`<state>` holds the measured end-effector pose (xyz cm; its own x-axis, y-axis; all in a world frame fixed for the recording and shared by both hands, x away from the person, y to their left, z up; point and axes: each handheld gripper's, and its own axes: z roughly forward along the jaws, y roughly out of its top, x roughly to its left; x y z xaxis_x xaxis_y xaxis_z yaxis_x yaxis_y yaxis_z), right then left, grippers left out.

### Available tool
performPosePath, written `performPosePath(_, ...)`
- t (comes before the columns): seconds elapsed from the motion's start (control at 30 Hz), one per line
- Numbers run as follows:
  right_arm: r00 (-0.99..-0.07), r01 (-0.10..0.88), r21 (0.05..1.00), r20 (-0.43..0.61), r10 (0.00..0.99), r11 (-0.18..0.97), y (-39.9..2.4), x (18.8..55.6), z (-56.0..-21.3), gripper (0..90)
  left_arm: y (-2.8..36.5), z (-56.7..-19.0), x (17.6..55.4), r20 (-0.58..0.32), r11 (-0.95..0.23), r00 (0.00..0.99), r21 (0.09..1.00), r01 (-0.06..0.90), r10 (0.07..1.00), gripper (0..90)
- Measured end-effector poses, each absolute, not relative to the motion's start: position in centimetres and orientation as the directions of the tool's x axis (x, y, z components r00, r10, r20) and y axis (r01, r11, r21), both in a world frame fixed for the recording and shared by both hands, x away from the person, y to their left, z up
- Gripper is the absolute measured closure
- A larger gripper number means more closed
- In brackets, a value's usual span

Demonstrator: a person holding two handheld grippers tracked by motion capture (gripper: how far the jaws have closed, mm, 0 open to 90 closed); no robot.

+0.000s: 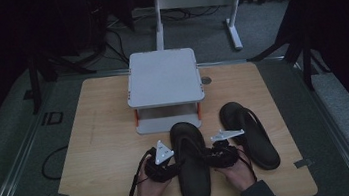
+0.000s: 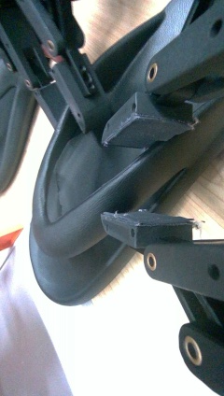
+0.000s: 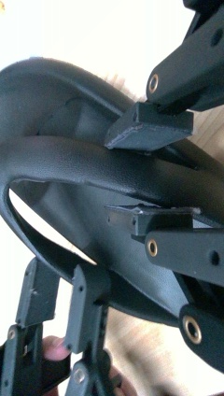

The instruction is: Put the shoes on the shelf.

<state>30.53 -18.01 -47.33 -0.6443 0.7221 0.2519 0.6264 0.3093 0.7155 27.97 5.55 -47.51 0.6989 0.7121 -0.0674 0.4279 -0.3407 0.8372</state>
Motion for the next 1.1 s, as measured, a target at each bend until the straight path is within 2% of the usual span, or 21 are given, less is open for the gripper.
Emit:
performPosePath(0.1, -0.650, 0.613, 0.726, 0.239, 0.721, 0.312, -18.1, 30.4, -46.9, 52.3, 5.6, -47.6, 28.0, -0.061, -0.343, 0.697, 0.838, 0.424, 0.714, 51.9)
performPosePath(0.13, -0.650, 0.613, 0.726, 0.239, 0.721, 0.312, -18.1, 30.4, -46.9, 52.3, 5.6, -47.6, 28.0, -0.061, -0.343, 0.697, 0.838, 0.424, 0.714, 51.8)
performPosePath(0.2, -0.652, 0.559, 0.765, 0.169, 0.739, 0.318, -19.1, 30.0, -45.5, 46.5, 5.5, -47.6, 27.9, -0.060, -0.343, 0.698, 0.838, 0.424, 0.714, 50.8)
performPosePath(0.3, -0.619, 0.509, 0.807, 0.101, 0.779, 0.300, -21.3, 30.2, -43.8, 45.6, 5.5, -47.5, 27.9, -0.062, -0.334, 0.694, 0.844, 0.420, 0.717, 48.9)
performPosePath(0.37, -0.562, 0.498, 0.822, 0.064, 0.824, 0.276, -23.4, 30.8, -43.0, 45.7, 5.7, -47.3, 27.8, -0.061, -0.330, 0.692, 0.847, 0.417, 0.719, 48.0)
performPosePath(0.57, -0.363, 0.529, 0.828, 0.019, 0.932, 0.189, -29.7, 32.2, -42.7, 45.6, 5.9, -47.0, 27.8, -0.054, -0.328, 0.690, 0.851, 0.410, 0.722, 45.5)
performPosePath(0.7, -0.290, 0.550, 0.816, -0.010, 0.957, 0.175, -32.8, 32.2, -43.0, 44.7, 5.9, -46.9, 27.7, -0.042, -0.341, 0.693, 0.848, 0.406, 0.720, 42.9)
performPosePath(0.87, -0.243, 0.608, 0.778, -0.004, 0.970, 0.155, -34.9, 32.2, -44.3, 42.7, 5.9, -46.9, 27.6, -0.038, -0.340, 0.694, 0.852, 0.399, 0.719, 42.2)
performPosePath(1.1, -0.278, 0.679, 0.712, 0.021, 0.960, 0.181, -35.1, 31.2, -46.5, 43.4, 5.8, -46.7, 27.4, -0.037, -0.337, 0.696, 0.855, 0.394, 0.718, 41.4)
